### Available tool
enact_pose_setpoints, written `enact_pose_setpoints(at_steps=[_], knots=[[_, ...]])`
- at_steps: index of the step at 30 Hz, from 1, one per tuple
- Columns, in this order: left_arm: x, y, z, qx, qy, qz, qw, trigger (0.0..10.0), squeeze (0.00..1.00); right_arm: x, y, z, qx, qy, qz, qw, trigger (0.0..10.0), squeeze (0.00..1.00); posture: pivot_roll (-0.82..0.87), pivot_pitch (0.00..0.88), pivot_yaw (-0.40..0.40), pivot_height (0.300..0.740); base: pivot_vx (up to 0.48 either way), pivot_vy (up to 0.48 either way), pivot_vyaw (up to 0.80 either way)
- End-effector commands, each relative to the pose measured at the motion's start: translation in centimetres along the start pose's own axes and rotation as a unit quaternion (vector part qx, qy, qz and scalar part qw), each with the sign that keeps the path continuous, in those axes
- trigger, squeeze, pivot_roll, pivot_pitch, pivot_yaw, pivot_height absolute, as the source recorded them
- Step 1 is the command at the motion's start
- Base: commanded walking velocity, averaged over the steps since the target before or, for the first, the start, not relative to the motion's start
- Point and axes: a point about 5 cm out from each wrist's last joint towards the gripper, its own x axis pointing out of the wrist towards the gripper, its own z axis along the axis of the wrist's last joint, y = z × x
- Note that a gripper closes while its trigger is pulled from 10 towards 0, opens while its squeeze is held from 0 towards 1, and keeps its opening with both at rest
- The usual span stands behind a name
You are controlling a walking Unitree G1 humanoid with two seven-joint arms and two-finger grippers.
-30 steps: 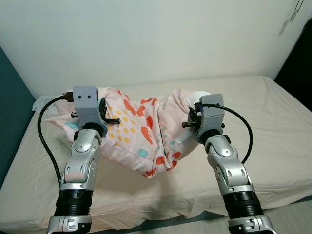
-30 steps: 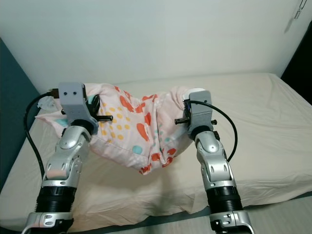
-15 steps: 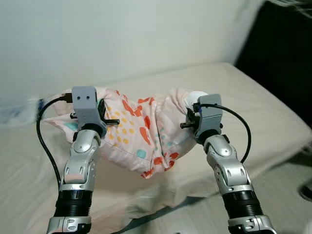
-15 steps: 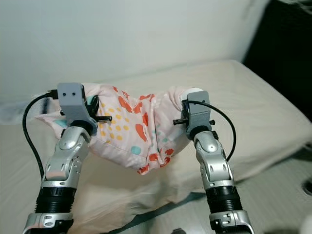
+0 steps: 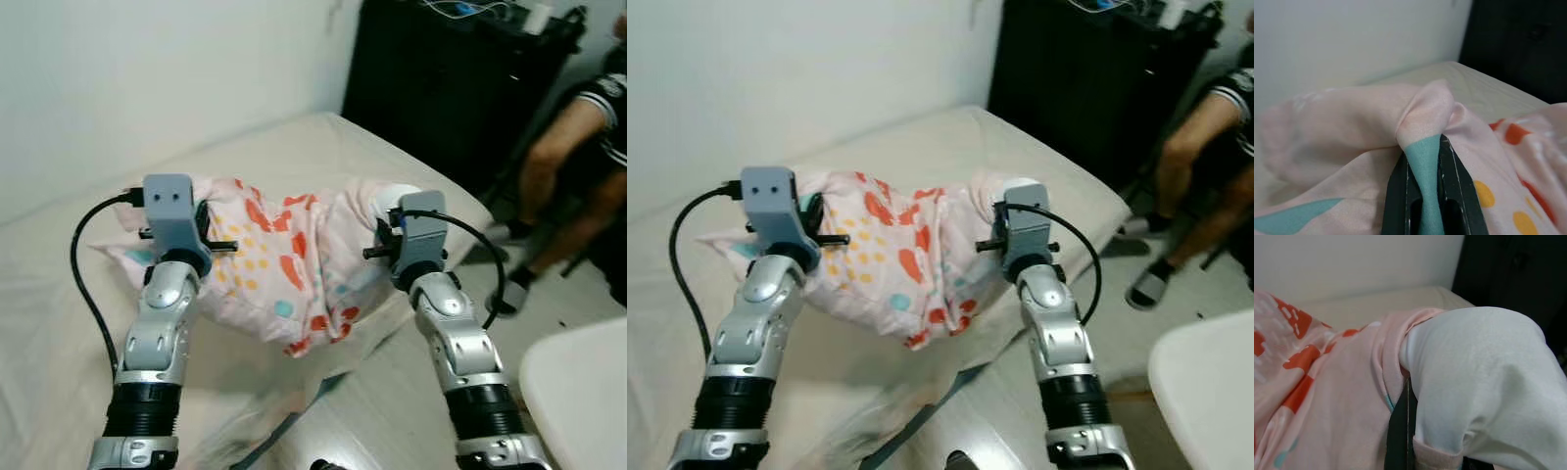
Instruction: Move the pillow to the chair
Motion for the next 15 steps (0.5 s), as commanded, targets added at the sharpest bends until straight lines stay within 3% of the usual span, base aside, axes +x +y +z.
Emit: enact_pose_setpoints(at_steps=[1, 15], knots=[[0.09, -0.86, 0.67, 0.0, -0.021, -0.016, 1.0, 10.0, 0.0, 0.1, 0.29, 0.95, 0.001, -0.019, 0.011, 1.0, 10.0, 0.0, 0.02, 0.07, 0.001, 0.74, 0.0, 0.0, -0.8], [0.03, -0.74, 0.31, -0.001, -0.012, -0.012, 1.0, 10.0, 0.0, 0.14, 0.26, 0.9, 0.0, -0.016, 0.012, 1.0, 10.0, 0.0, 0.02, 0.071, 0.0, 0.74, 0.0, 0.0, -0.8]])
